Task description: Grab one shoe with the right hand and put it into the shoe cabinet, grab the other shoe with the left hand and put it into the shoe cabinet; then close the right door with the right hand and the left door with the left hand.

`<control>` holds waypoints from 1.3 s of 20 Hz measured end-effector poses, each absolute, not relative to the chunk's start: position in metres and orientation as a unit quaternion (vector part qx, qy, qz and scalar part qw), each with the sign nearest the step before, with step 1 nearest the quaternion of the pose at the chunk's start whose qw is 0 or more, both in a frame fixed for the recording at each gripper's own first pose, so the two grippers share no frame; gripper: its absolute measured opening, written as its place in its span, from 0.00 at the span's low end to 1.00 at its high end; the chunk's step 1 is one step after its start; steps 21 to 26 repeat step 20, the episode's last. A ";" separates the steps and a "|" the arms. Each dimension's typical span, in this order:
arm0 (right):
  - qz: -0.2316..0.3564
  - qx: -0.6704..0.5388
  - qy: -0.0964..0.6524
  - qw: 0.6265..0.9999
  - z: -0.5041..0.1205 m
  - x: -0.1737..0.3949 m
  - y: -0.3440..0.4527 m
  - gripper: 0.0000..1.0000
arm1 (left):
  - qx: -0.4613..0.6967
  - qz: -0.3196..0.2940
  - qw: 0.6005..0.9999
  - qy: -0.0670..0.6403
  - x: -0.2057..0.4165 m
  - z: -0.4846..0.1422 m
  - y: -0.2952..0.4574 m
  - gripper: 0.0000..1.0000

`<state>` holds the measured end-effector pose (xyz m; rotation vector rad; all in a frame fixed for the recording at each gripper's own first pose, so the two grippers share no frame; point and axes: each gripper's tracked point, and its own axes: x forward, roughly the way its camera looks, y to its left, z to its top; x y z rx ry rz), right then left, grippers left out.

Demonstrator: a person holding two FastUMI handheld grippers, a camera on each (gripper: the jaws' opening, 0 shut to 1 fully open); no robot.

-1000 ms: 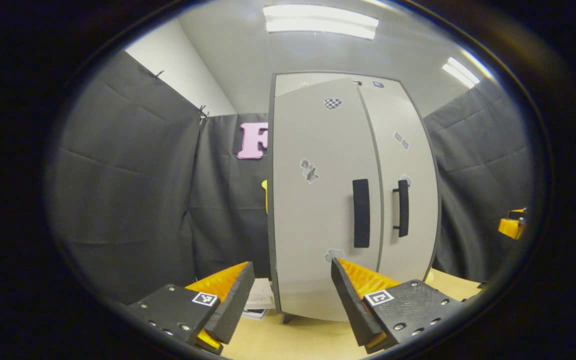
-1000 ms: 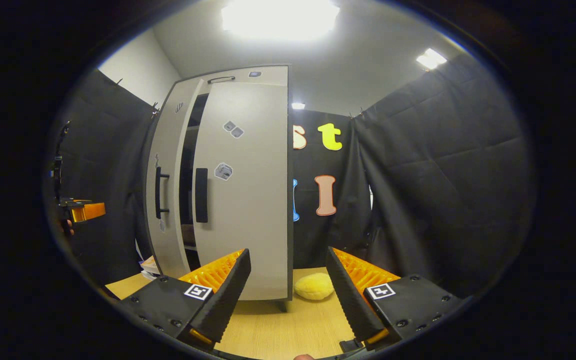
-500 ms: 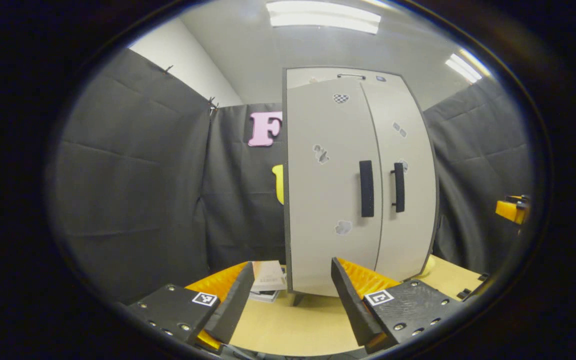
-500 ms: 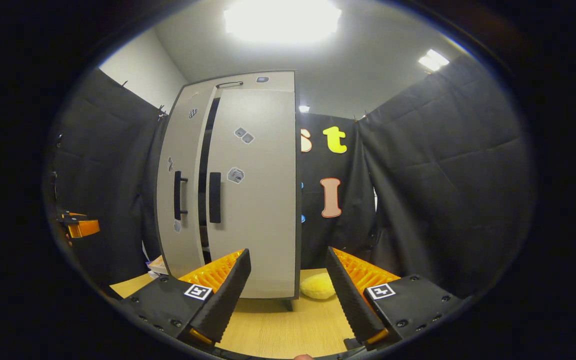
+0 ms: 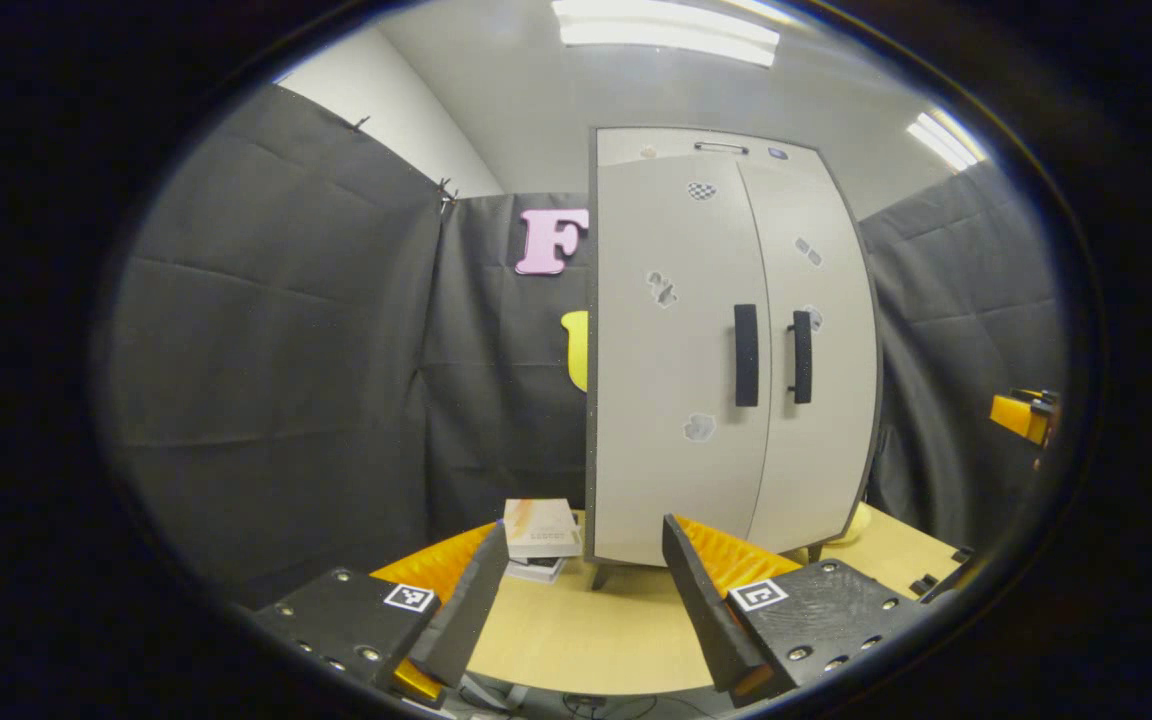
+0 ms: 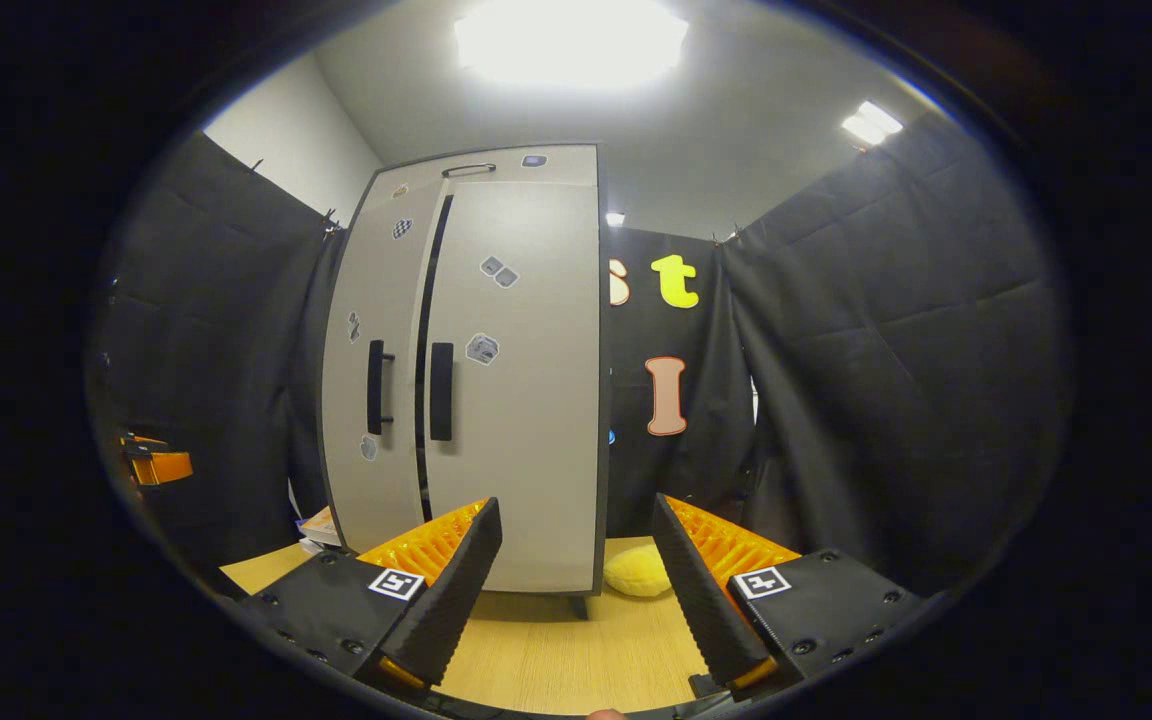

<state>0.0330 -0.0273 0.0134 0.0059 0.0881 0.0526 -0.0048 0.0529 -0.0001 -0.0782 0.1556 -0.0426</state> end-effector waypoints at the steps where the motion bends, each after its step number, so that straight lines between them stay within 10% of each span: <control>1: 0.027 0.004 0.045 0.999 0.014 0.033 -0.026 0.94 | -0.039 -0.021 0.996 0.078 -0.006 -0.001 0.055 0.95; 26: 0.023 0.007 0.054 0.998 0.010 0.031 -0.018 0.96 | -0.029 -0.020 0.997 0.074 -0.010 0.003 0.072 0.95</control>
